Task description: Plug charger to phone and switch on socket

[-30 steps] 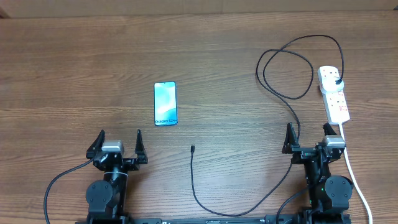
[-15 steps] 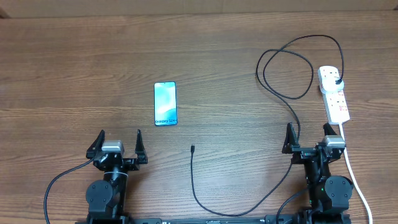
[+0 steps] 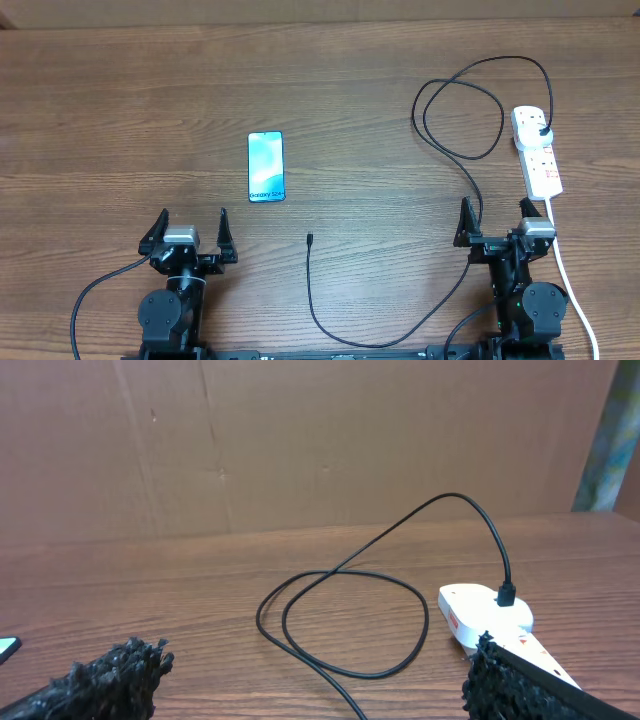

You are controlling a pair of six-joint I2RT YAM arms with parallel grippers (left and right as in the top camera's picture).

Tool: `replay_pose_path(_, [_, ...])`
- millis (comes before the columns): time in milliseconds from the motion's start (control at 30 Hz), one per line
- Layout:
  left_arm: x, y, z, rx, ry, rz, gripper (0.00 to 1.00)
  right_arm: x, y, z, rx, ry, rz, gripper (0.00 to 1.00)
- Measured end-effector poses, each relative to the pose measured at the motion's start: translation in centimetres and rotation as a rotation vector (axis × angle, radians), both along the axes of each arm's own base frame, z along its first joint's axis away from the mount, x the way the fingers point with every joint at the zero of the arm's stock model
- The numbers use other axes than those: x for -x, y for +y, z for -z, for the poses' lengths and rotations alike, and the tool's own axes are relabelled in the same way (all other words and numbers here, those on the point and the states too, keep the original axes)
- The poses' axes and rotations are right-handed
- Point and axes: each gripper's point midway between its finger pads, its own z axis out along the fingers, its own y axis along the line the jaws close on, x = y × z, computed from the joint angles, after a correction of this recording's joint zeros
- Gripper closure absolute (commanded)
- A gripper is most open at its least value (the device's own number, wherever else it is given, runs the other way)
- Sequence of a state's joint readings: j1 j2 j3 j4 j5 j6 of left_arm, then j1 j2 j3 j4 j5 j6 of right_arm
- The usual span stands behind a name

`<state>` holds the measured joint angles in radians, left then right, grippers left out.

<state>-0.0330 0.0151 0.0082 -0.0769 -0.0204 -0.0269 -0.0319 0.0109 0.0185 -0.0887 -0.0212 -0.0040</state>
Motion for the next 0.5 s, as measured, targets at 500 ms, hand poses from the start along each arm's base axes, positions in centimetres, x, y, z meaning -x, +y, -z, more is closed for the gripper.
replay_pose_path(500, [0.0, 0.0, 0.0, 0.0, 0.0, 0.0, 0.0, 0.0, -0.01, 0.01, 0.0, 0.0, 0.0, 0.0])
